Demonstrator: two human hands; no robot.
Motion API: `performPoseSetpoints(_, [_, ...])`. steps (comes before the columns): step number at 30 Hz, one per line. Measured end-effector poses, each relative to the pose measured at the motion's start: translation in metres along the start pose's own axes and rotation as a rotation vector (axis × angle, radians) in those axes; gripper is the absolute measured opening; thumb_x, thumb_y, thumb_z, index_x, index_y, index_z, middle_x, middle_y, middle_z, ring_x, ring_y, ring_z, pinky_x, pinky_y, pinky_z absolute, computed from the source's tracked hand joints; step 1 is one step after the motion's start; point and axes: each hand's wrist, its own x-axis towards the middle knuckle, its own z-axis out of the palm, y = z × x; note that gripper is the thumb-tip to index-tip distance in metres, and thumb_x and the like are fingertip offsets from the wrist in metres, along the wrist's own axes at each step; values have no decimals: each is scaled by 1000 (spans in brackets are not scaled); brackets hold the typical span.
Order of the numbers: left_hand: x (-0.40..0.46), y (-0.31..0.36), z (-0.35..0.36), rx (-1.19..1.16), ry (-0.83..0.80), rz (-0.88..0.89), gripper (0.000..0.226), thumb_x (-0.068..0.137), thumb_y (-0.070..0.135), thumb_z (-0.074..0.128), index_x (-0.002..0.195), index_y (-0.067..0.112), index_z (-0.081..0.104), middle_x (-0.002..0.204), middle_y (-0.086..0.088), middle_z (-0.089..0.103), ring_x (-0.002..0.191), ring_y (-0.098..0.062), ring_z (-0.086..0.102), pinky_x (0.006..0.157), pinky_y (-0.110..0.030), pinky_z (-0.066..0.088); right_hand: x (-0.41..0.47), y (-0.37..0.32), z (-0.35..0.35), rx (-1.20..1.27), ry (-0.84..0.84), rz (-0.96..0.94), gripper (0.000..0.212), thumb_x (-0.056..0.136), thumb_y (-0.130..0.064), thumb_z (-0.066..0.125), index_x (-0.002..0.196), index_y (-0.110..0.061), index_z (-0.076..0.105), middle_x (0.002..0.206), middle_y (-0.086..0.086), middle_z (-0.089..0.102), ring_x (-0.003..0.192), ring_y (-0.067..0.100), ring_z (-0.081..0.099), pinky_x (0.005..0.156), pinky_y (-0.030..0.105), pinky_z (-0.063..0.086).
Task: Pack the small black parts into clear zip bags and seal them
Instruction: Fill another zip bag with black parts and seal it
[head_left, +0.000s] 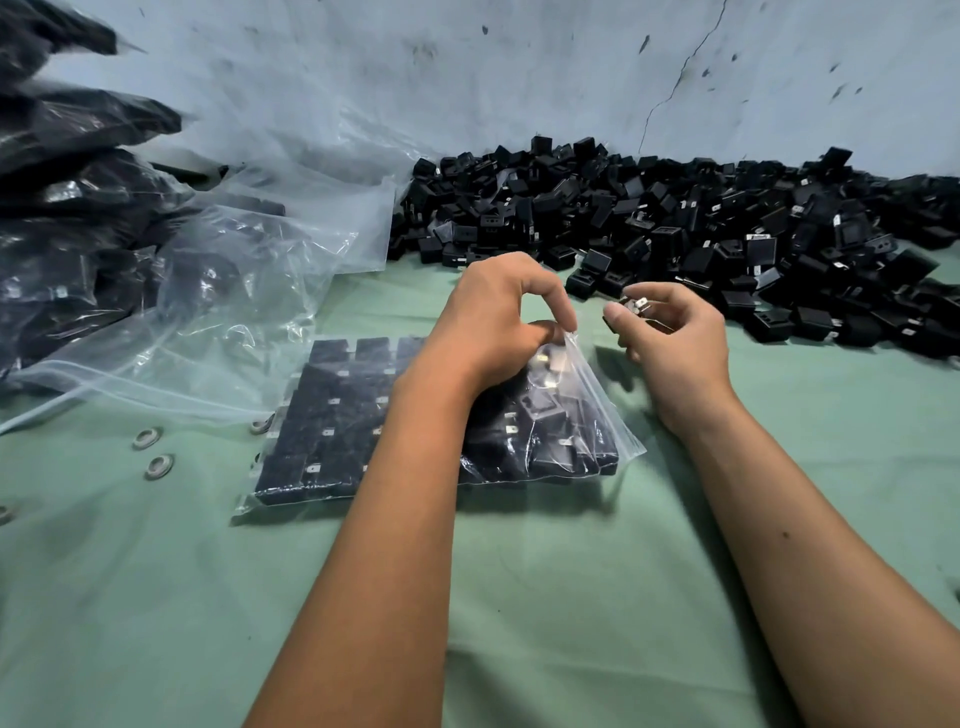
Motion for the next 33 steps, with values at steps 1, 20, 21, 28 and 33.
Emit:
performPoseSetpoints(1, [0, 1, 2, 3, 5, 8, 21, 78, 8, 87, 80, 27, 80, 105, 10, 69, 106, -6, 63, 97, -32, 51, -1, 1, -2, 70, -22, 6, 27, 83, -20, 84, 107, -16, 72, 95, 14, 70, 68, 13, 63, 58, 21, 51])
performPoseSetpoints(20, [6, 3, 11, 56, 46, 60, 23, 76, 8, 87, 80, 29, 80, 105, 10, 68, 103, -8, 64, 91, -36, 54, -8, -3, -2, 466, -416, 106, 31, 70, -6, 85, 98, -17, 77, 102, 19, 65, 96, 36, 55, 94, 55, 42])
performPoseSetpoints(21, [6, 3, 11, 52, 48, 57, 23, 76, 8, 87, 80, 30, 80, 104, 11, 68, 103, -7, 63, 91, -35, 54, -8, -4, -2, 456, -414, 101, 30, 68, -6, 86, 95, -19, 78, 101, 20, 64, 96, 35, 54, 92, 54, 41])
performPoseSetpoints(28, [5, 3, 9, 45, 66, 48, 25, 74, 7, 87, 78, 31, 79, 102, 12, 69, 102, -5, 64, 88, -37, 55, -9, -3, -2, 353, -460, 15, 31, 66, -2, 87, 86, -18, 68, 85, 7, 68, 78, 18, 61, 79, 32, 55])
performPoseSetpoints(33, [7, 4, 9, 57, 68, 48, 24, 74, 7, 87, 79, 29, 79, 102, 11, 68, 102, -7, 64, 89, -38, 55, -12, -4, 0, 233, -535, -60, 34, 65, -11, 93, 94, -10, 75, 89, 17, 70, 81, 22, 62, 77, 33, 54])
